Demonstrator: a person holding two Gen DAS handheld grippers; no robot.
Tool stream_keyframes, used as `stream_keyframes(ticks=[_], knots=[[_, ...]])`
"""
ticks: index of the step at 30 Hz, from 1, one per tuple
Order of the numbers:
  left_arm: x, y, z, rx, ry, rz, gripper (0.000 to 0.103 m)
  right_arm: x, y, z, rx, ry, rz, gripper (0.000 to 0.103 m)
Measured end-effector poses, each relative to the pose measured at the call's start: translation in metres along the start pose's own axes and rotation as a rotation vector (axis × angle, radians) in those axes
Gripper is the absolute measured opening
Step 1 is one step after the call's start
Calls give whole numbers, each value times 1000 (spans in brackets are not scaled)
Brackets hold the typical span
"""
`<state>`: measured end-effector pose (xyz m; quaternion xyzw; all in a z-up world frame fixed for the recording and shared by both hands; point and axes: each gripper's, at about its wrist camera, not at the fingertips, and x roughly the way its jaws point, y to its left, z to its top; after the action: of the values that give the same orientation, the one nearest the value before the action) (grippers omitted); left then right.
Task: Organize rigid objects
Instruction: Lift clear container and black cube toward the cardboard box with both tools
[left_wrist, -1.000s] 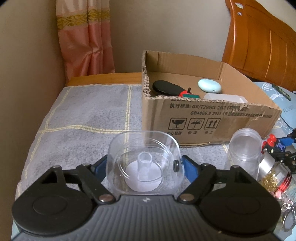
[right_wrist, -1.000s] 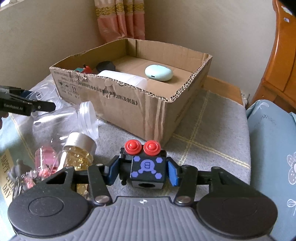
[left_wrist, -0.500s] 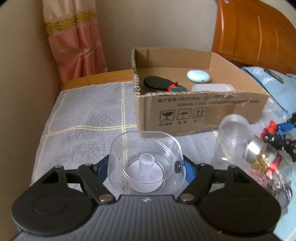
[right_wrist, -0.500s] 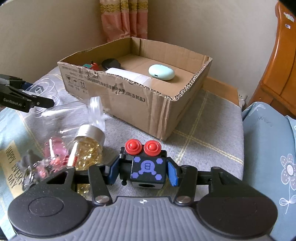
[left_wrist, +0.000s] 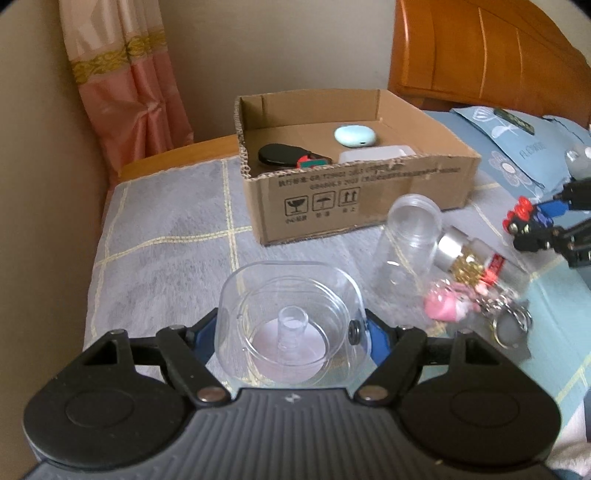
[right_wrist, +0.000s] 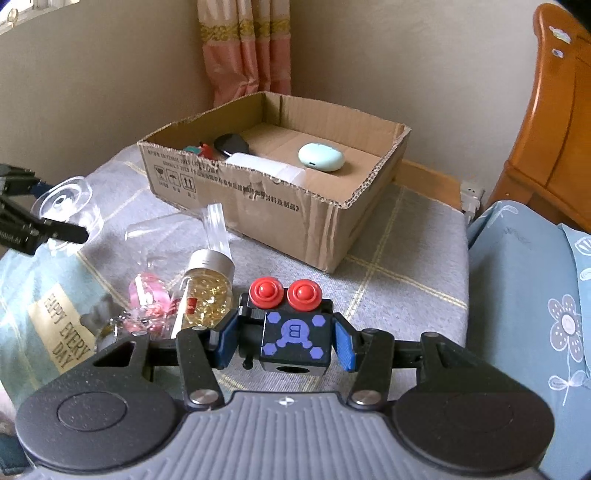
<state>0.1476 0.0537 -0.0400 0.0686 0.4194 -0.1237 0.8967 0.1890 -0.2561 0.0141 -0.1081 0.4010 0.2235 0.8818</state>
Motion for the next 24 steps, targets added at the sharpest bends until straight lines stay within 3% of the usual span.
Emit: stream_keyframes(ticks=[13,24], knots=[[-25,-4,16,66,-26,-18,76,-24,3,40,33,-64,1,57],[-22,-1,48,85,-76,-7,76,9,-10,108,51,-73,-63,57]])
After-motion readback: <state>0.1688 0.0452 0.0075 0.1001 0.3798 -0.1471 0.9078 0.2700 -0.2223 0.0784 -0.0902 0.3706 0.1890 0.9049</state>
